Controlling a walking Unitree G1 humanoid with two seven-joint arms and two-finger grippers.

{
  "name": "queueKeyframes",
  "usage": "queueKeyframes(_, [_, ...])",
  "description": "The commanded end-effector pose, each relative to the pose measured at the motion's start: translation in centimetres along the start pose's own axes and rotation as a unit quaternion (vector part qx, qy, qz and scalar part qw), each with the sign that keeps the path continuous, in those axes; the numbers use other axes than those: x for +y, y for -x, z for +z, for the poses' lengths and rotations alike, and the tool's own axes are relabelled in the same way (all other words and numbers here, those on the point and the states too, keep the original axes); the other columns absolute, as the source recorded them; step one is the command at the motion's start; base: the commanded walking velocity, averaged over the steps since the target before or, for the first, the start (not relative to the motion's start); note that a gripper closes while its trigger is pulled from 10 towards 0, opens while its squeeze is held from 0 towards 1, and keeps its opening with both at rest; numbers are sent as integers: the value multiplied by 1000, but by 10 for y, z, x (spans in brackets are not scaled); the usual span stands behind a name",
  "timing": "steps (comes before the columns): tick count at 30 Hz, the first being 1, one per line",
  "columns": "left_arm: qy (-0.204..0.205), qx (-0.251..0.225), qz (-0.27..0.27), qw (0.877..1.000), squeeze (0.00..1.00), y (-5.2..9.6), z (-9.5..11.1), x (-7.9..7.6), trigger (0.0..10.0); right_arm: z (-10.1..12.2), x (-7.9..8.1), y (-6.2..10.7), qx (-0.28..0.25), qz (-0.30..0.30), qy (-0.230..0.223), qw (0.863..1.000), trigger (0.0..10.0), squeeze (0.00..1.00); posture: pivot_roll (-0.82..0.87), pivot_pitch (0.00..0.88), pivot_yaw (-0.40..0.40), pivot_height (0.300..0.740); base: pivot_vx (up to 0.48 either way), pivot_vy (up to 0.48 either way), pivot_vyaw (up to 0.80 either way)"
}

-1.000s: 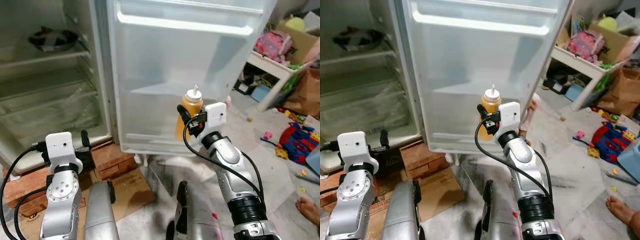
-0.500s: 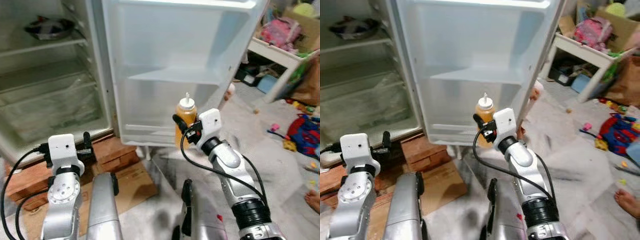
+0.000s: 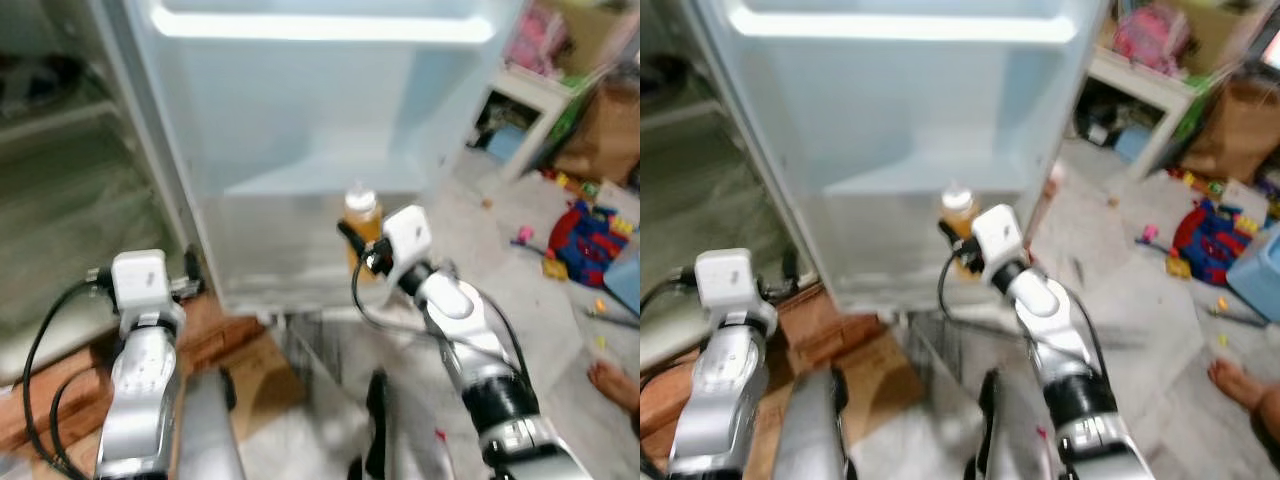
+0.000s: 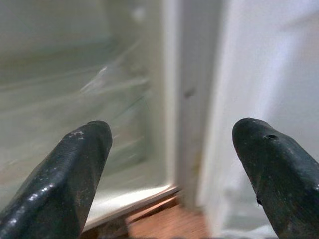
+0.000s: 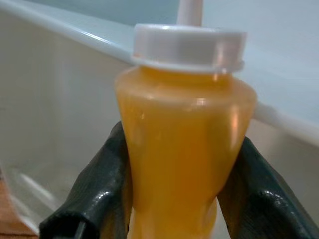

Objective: Restocking fridge

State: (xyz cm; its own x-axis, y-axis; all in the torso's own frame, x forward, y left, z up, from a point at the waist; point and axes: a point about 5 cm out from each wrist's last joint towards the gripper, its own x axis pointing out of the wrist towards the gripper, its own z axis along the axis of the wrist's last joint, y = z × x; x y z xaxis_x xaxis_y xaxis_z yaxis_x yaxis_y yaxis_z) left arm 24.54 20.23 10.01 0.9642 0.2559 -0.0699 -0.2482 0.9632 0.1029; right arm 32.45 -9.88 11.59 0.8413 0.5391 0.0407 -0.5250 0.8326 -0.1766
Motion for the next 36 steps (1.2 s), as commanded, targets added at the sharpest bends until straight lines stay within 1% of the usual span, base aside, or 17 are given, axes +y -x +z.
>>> queueKeyframes(1, [1, 10, 2, 1000, 0, 3, -2, -1, 10000, -3, -7, -2, 5, -6, 11, 1000, 10000, 0, 96, 74, -97, 502, 0, 0, 0])
queueKeyframes(5, [0, 15, 16, 1000, 0, 6, -3, 4, 10000, -6, -8, -5, 13, 0, 18, 1000, 10000, 0, 102, 77, -101, 502, 0, 0, 0])
queueKeyframes(9, [-5, 17, 22, 1000, 0, 8, -4, 6, 10000, -8, -9, -6, 16, 0, 19, 1000, 10000, 0, 108, 81, -104, 502, 0, 0, 0])
queueKeyframes(10, [-8, 18, 25, 999, 0, 9, -4, 6, 10000, -11, -8, -6, 18, 1, 18, 1000, 10000, 0, 113, 83, -104, 492, 0, 0, 0])
queueKeyframes(15, [-12, 19, 27, 999, 0, 13, -3, 6, 10000, -15, -3, -7, 20, 6, 15, 1000, 10000, 0, 131, 95, -107, 472, 0, 0, 0])
queueKeyframes(17, [-32, 14, 16, 999, 0, 19, -2, 6, 10000, -17, 2, -10, 20, 12, 19, 1000, 10000, 0, 150, 109, -113, 472, 0, 0, 0])
queueKeyframes(20, [-58, 5, -18, 998, 0, 30, 2, 0, 10000, -16, 7, -16, 15, 28, 36, 999, 10000, 0, 166, 122, -117, 472, 0, 0, 0])
queueKeyframes(22, [-66, 5, -36, 997, 0, 39, 3, -1, 10000, -13, 9, -21, 13, 31, 50, 998, 10000, 0, 182, 135, -118, 472, 0, 0, 0])
queueKeyframes(24, [-66, 19, -35, 997, 0, 48, 0, 3, 10000, -11, 6, -26, 19, 21, 63, 998, 10000, 0, 190, 141, -120, 472, 0, 0, 0])
queueKeyframes(25, [-65, 34, -27, 997, 0, 56, -3, 10, 10000, -8, 2, -31, 21, 10, 72, 997, 10000, 0, 211, 154, -122, 472, 0, 0, 0])
queueKeyframes(26, [-68, 42, -20, 997, 0, 60, -5, 15, 10000, -5, -1, -33, 22, 0, 78, 997, 10000, 0, 224, 162, -122, 472, 0, 0, 0])
queueKeyframes(27, [-70, 48, -15, 996, 0, 63, -6, 19, 10000, -4, -3, -35, 22, -7, 82, 996, 10000, 0, 224, 162, -122, 472, 0, 0, 0])
queueKeyframes(28, [-70, 48, -15, 996, 0, 63, -6, 19, 10000, -4, -3, -35, 22, -7, 82, 996, 10000, 0, 224, 162, -122, 472, 0, 0, 0])
queueKeyframes(29, [-67, 69, 3, 995, 0, 69, -12, 28, 10000, 1, -8, -40, 21, -34, 93, 995, 10000, 0, 242, 169, -120, 472, 0, 0, 0])
queueKeyframes(31, [-61, 79, 16, 995, 0, 72, -13, 33, 10000, 6, -11, -44, 16, -54, 105, 993, 10000, 0, 253, 172, -119, 472, 0, 0, 0])
queueKeyframes(33, [-67, 78, 15, 995, 0, 75, -10, 35, 10000, 14, -13, -50, 10, -74, 112, 991, 10000, 0, 274, 176, -121, 472, 0, 0, 0])
queueKeyframes(36, [-70, 76, 8, 995, 0, 77, -7, 32, 10000, 15, -14, -53, 15, -86, 122, 989, 10000, 0, 278, 180, -121, 472, 0, 0, 0])
